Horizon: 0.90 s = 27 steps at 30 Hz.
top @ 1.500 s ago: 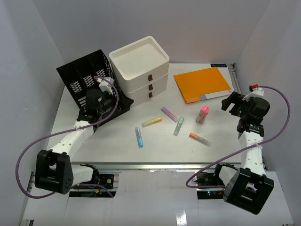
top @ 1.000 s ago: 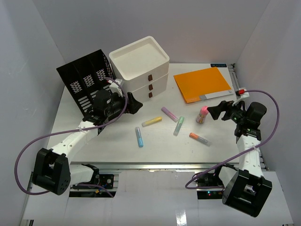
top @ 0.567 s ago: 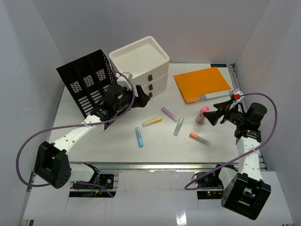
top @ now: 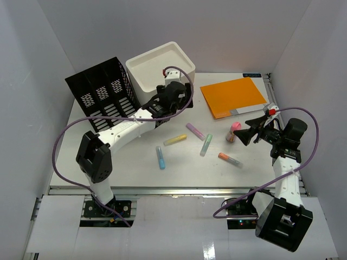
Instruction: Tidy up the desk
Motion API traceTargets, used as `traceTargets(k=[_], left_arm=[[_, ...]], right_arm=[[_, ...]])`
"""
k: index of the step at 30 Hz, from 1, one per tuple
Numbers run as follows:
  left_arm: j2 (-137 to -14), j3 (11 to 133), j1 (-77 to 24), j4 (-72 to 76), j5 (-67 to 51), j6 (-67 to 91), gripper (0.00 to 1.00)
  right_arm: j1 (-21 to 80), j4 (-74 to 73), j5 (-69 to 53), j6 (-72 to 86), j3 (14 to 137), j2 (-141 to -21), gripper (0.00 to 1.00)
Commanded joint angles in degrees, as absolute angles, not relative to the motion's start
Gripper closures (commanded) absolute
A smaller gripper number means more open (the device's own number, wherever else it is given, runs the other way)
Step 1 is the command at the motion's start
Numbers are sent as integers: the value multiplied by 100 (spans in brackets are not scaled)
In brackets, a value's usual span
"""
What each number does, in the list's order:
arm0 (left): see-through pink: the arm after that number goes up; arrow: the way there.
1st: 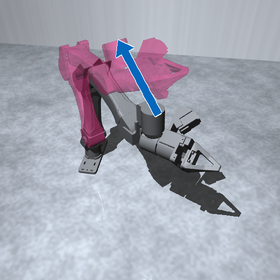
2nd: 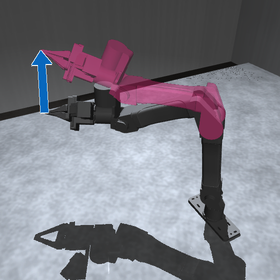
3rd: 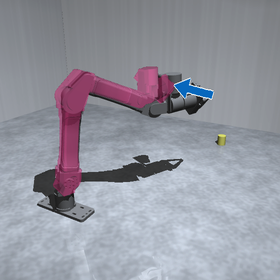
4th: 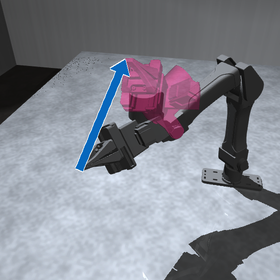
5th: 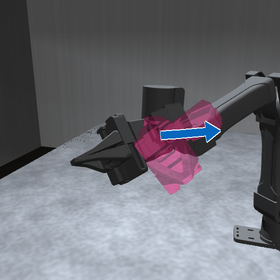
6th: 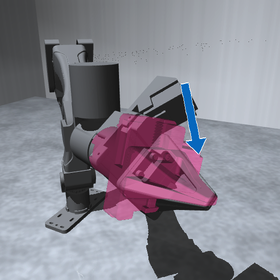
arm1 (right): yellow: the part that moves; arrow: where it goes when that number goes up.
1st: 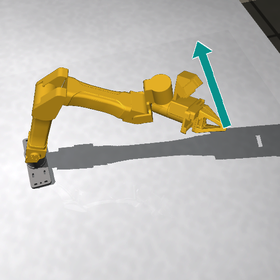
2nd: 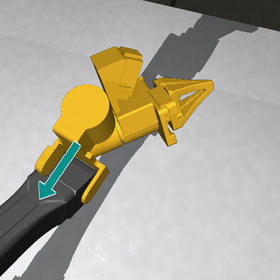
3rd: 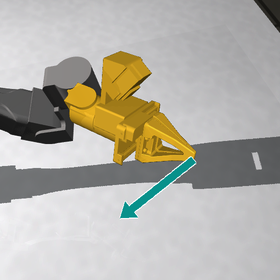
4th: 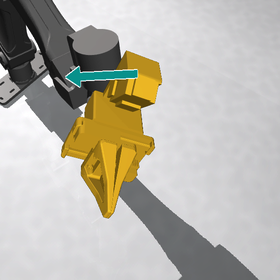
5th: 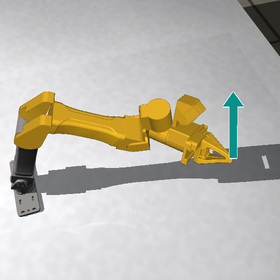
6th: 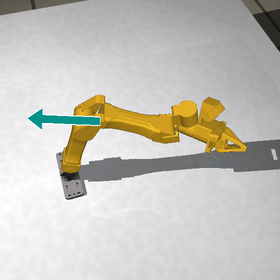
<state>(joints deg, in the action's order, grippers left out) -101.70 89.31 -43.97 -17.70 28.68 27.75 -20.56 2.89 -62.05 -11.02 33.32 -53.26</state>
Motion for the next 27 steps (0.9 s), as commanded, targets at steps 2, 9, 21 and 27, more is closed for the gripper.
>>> traceTargets(k=[2, 9, 21, 27], left_arm=[[-10844, 10114, -4421, -2309, 3960, 2629, 6], [-11657, 11070, -4429, -2319, 4581, 2379, 15], [-12171, 11503, -4421, -2285, 5332, 2225, 25], [-12214, 11540, -4418, -2274, 5398, 2224, 46]], right_arm=[[-2074, 255, -6245, -1163, 3612, -5363, 10], [-2074, 228, -6239, -1159, 3631, -5380, 10], [-2074, 220, -6231, -1152, 3639, -5370, 10], [-2074, 211, -6208, -1158, 3639, -5364, 10]])
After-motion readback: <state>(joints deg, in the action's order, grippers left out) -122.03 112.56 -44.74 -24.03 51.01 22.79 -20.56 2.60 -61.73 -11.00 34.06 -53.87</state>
